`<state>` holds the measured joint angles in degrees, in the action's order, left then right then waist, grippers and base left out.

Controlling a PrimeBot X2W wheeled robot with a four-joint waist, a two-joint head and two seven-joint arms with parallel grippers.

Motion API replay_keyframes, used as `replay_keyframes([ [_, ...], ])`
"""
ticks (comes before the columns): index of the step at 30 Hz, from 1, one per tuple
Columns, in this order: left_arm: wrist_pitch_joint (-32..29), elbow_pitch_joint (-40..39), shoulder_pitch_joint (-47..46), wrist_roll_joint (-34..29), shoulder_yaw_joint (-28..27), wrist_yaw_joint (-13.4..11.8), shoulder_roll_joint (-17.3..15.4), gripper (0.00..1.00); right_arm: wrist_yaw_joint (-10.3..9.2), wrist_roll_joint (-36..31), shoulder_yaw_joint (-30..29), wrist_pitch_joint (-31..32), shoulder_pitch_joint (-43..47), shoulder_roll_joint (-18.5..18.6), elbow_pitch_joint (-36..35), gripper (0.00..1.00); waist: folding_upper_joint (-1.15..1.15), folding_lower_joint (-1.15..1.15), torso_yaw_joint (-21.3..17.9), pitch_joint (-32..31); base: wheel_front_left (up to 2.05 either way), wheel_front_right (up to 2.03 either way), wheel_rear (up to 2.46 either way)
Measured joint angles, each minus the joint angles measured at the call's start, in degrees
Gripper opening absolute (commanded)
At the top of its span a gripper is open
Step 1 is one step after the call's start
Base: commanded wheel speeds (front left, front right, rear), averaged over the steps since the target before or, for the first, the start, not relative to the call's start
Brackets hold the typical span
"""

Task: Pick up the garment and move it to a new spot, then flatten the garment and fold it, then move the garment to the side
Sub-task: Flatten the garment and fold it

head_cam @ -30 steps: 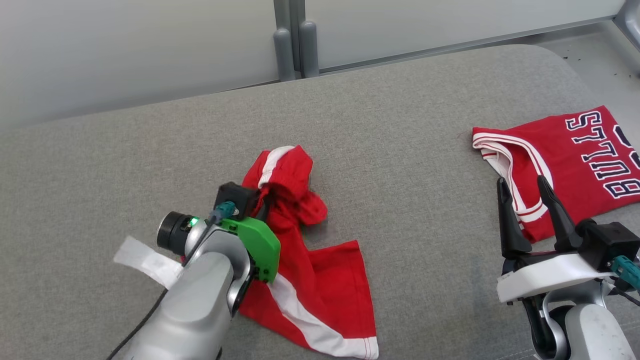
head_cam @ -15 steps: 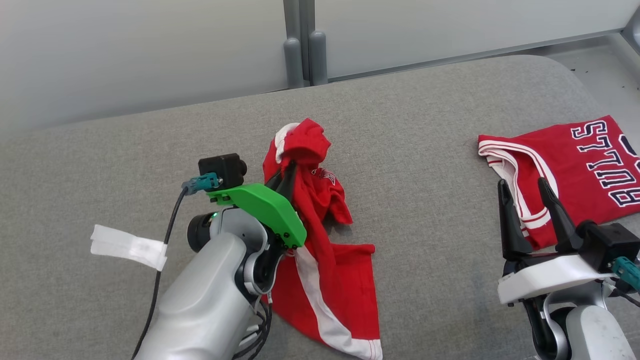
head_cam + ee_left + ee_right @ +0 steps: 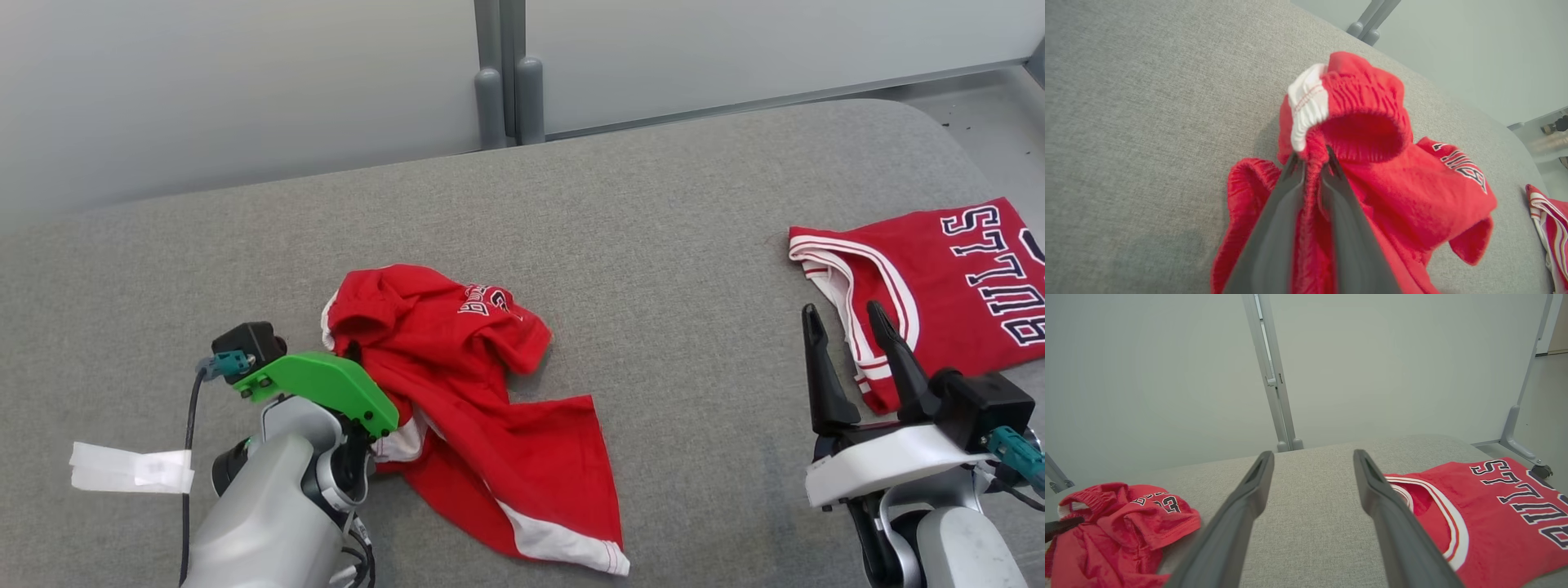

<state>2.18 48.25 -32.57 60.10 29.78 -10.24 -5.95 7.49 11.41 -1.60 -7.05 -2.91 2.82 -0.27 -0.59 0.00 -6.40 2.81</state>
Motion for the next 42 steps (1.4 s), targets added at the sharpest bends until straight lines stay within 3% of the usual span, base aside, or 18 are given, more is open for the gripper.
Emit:
replay_keyframes([
  [1, 0.54, 0.42, -0.04, 0.16, -0.18, 0.13, 0.08, 1.0, 0.0, 0.0, 0.07, 0.11, 0.0, -0.01, 0.07, 1.0, 0.0, 0.0, 0.05, -0.05, 0.0, 0.0, 0.0],
  [6, 3.19, 2.75, -0.42, -0.08, -0.12, 1.26, 0.49, 1.0, 0.0, 0.0, 0.33, 0.3, 0.02, 0.0, 0.29, 1.0, 0.0, 0.0, 0.28, -0.38, 0.0, 0.0, 0.0],
  [11, 6.1, 3.32, -0.42, -1.4, 0.7, 4.69, -0.33, 1.0, 0.0, -0.01, -0.12, 0.4, 0.35, -0.01, 0.27, 1.0, 0.0, 0.0, 0.97, -0.61, 0.0, 0.0, 0.0],
  [17, 8.8, -0.62, 3.29, -2.61, 2.01, 7.79, -2.6, 1.0, 0.0, -0.03, -0.69, 0.41, 0.9, -0.01, -0.04, 1.0, 0.0, 0.0, 2.7, -0.74, 0.0, 0.0, 0.0],
  [21, 6.93, -4.41, 7.71, -3.66, 4.67, 9.11, -3.9, 1.0, 0.0, -0.03, -0.79, 0.42, 0.9, 0.0, -0.14, 1.0, 0.0, 0.0, 3.41, -0.7, 0.0, 0.0, 0.0],
  [34, 4.21, -16.89, 15.18, -3.96, 6.69, 6.11, -6.69, 1.0, 0.0, -0.11, -1.02, 0.49, 0.85, 0.02, -0.34, 1.0, 0.0, 0.0, 2.95, 0.06, 0.0, 0.0, 0.0],
  [40, 2.87, -18.82, 16.41, -5.01, 7.56, 4.45, -8.1, 1.0, 0.0, -0.36, -1.08, 0.67, 0.81, 0.0, -0.38, 1.0, 0.0, 0.0, 2.45, 0.33, 0.0, 0.0, 0.0],
  [41, 2.65, -18.73, 16.37, -5.02, 7.66, 4.34, -7.97, 0.94, 0.0, -0.36, -1.1, 0.67, 0.81, 0.01, -0.37, 1.0, 0.0, 0.0, 2.41, 0.33, 0.0, 0.0, 0.0],
  [42, 2.59, -18.46, 16.33, -5.11, 7.81, 4.2, -7.92, 0.79, 0.0, -0.36, -1.08, 0.68, 0.76, 0.01, -0.36, 1.0, 0.0, 0.0, 2.37, 0.34, 0.0, 0.0, 0.0],
])
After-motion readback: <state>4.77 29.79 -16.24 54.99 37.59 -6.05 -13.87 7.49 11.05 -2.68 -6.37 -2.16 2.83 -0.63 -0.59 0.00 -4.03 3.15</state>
